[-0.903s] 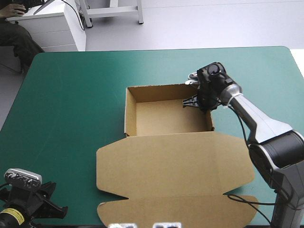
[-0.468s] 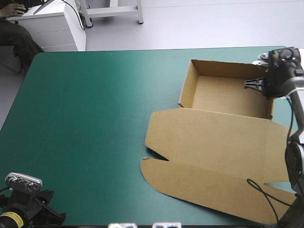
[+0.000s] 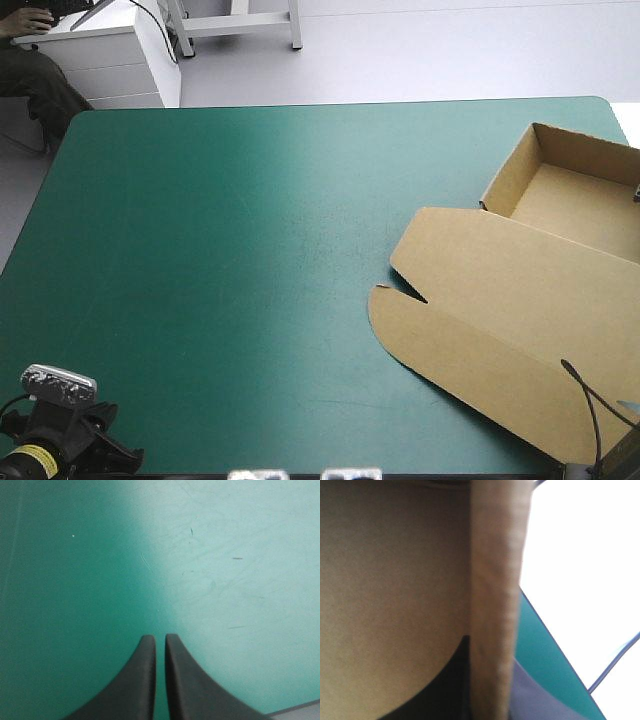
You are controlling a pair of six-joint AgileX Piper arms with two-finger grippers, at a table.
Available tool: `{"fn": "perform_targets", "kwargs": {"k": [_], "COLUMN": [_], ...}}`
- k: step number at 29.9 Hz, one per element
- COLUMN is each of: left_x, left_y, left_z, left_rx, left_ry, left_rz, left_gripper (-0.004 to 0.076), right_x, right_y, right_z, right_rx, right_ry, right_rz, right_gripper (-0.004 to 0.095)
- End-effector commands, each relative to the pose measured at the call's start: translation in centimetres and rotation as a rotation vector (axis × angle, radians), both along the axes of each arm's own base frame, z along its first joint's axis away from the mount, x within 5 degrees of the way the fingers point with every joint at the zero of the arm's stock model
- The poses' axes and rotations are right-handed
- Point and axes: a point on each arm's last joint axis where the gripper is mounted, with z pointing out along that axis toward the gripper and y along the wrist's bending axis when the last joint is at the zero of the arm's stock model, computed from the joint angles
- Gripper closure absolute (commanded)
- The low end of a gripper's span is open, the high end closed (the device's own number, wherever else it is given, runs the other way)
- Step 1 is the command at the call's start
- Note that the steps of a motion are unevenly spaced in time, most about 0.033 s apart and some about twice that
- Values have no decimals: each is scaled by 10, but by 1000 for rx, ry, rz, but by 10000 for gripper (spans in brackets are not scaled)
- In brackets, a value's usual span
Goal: Fold the box
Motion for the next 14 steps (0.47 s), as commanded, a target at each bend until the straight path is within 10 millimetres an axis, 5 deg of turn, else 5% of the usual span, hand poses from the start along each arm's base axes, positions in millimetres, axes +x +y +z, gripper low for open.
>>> {"fn": "perform_targets", "kwargs": {"k": [1,7,14], "left_x": [6,6,6], "left_y": [-3,-3,-3], "left_z": [11,11,11], "left_rx": [-29,-28,-28], "left_ry": [-82,-81,-81], "left_rz": [-12,-12,-12], "left_gripper": [684,684,684], "right_x": [-8,2,-1], "right_y": [-4,-3,-8], "right_z": [19,1,5], "right_rx": [-38,44,-21], "right_ry": [-38,-18,12], "right_rz": [10,12,31], "right_gripper": [833,489,460]}}
